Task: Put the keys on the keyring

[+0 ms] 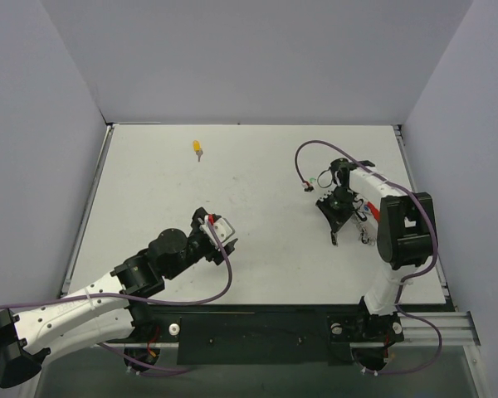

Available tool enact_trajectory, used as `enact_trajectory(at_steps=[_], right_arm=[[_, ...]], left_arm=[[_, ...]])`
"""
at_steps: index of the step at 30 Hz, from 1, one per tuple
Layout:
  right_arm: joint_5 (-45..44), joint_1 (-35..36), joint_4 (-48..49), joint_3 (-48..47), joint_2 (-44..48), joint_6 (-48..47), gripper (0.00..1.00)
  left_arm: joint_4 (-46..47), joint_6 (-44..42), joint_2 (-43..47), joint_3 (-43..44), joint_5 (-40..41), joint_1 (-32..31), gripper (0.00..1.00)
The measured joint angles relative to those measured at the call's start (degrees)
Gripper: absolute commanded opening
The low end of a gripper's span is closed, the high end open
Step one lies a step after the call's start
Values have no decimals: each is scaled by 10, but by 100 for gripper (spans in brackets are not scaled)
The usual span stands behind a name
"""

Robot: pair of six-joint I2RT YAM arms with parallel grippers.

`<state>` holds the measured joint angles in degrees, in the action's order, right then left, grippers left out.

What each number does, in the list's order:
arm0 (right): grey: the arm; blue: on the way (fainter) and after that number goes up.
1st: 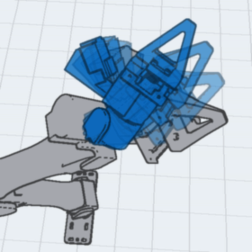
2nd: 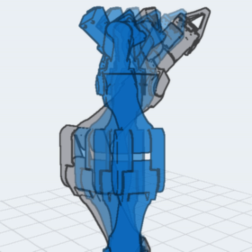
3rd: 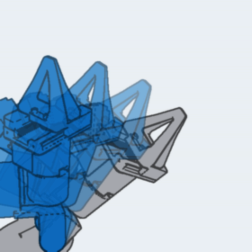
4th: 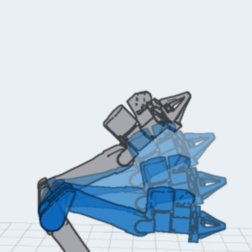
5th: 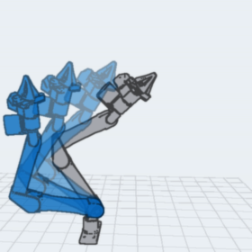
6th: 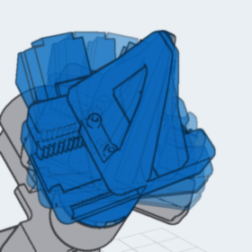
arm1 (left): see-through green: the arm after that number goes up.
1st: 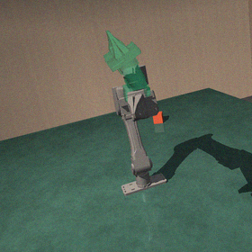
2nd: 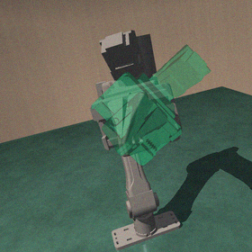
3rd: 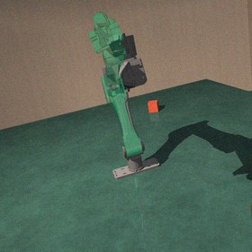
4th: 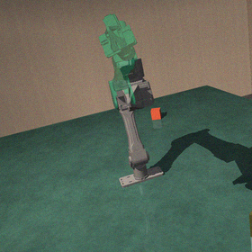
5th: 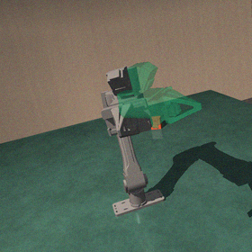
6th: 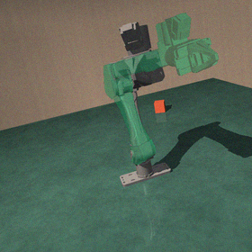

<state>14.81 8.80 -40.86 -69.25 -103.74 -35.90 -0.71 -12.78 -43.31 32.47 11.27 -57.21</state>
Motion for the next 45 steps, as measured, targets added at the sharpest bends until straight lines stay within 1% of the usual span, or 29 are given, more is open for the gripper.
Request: enact_trajectory(at_steps=[9,18,26,39,41,42,45], right_arm=[[10,6,-1,-25,-45,15,0],[8,24,0,-36,-58,23,0],[5,25,-1,-40,-63,31,1],[4,24,-1,-41,-60,36,20],[5,22,-1,-41,-53,36,22],[5,20,-2,-41,-46,36,24],[7,9,-4,-41,-21,35,29]], left_arm=[[0,0,0,0,-4,1,80],[0,0,0,0,-7,4,80],[0,0,-1,0,-10,5,80],[0,0,-1,0,-10,7,80],[0,0,-1,0,-10,7,80],[0,0,-1,0,-10,7,80],[0,0,-1,0,-11,8,80]])
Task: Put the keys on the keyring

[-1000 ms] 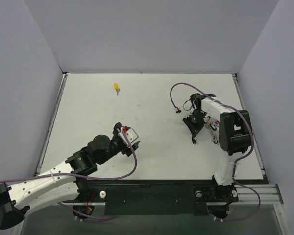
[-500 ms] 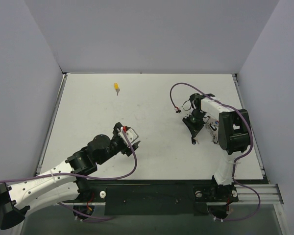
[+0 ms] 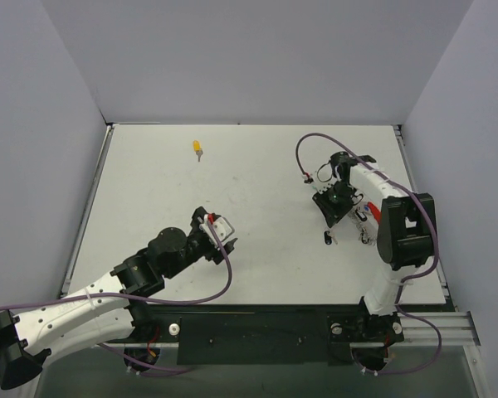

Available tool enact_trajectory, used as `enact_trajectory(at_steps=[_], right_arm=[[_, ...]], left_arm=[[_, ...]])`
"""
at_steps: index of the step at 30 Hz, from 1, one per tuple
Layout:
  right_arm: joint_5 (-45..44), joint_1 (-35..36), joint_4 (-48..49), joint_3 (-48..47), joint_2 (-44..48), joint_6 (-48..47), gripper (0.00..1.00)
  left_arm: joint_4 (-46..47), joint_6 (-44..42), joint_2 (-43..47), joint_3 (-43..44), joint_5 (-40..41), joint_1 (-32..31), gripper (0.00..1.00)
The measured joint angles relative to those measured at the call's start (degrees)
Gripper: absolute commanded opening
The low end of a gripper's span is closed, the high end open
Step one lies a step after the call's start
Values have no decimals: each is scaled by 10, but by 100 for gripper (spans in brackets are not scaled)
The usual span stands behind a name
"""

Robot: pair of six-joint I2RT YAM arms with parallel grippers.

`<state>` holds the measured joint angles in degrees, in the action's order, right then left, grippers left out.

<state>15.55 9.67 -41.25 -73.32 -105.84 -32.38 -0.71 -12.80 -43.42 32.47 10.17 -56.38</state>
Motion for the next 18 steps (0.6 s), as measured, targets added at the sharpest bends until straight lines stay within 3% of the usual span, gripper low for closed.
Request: enact_trajectory(at_steps=[7,11,18], right_arm=[[23,-41,-8,0,82,-9,36],[58,-105,-11,0,153,-18,49],[131,-228,-11,-2,198,1,52]], left_arm=[[-12,4,0,0,-2,9,82],[-19,22,0,0,-11,23,89],[-26,127,0,14,-83,160,90]])
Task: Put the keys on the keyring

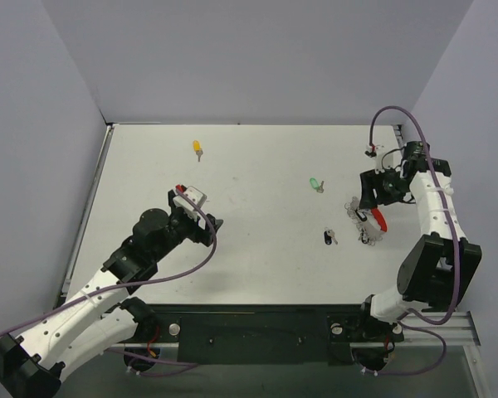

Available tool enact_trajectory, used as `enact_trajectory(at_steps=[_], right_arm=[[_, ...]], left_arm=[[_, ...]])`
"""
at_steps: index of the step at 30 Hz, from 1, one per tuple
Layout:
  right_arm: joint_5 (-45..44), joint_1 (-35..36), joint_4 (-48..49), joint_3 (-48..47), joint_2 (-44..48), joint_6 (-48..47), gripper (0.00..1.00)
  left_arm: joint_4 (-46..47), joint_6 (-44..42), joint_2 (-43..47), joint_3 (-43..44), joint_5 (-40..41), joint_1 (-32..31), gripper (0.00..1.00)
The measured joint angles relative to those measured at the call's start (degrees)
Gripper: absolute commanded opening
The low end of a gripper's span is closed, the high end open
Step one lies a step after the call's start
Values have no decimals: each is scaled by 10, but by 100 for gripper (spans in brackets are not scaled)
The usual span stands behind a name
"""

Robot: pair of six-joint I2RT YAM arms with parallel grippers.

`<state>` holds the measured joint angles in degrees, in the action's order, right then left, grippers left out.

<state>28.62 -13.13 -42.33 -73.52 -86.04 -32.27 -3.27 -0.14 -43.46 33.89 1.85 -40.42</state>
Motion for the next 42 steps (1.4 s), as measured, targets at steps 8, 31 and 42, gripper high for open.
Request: enact_trajectory(at_steps=[8,31,42], right_arm=[[-33,4,14,51,-12,27,51],[-290,144,114,74,-113,159,31],[-368,185,148,74,-159,192,28]], left_arm=[[-6,27,0,7,-13,25,90],[-8,25,0,7,-22,26,90],[-8,24,0,7,-22,26,90]])
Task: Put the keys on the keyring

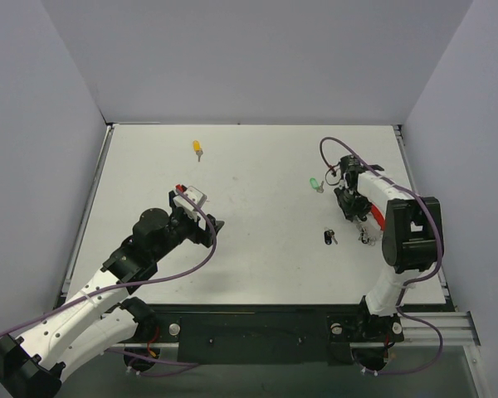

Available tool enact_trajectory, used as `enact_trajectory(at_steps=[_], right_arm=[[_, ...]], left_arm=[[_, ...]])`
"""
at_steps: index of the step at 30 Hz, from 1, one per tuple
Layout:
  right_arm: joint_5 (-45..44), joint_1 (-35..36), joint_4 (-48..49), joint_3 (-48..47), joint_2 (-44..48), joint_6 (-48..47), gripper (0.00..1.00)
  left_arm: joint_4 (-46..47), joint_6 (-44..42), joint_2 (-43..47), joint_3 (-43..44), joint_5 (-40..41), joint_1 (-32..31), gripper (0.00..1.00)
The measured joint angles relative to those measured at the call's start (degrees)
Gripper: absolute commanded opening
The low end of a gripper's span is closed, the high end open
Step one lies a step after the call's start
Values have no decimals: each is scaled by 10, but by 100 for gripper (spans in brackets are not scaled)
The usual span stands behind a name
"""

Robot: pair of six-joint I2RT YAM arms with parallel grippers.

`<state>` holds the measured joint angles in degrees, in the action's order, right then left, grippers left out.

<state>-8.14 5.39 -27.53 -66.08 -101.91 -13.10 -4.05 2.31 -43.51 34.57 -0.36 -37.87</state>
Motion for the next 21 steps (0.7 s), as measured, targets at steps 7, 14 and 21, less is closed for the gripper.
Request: enact_trajectory(at_steps=[7,14,21], right_arm=[[-39,6,3,0,-27,3,27],[-58,11,3,0,-38,3,25],[-71,10,1,1,-33,1,34]], left_arm=[[0,0,0,0,-1,0,90],[0,0,0,0,-2,0,90],[0,0,0,0,-2,0,90]])
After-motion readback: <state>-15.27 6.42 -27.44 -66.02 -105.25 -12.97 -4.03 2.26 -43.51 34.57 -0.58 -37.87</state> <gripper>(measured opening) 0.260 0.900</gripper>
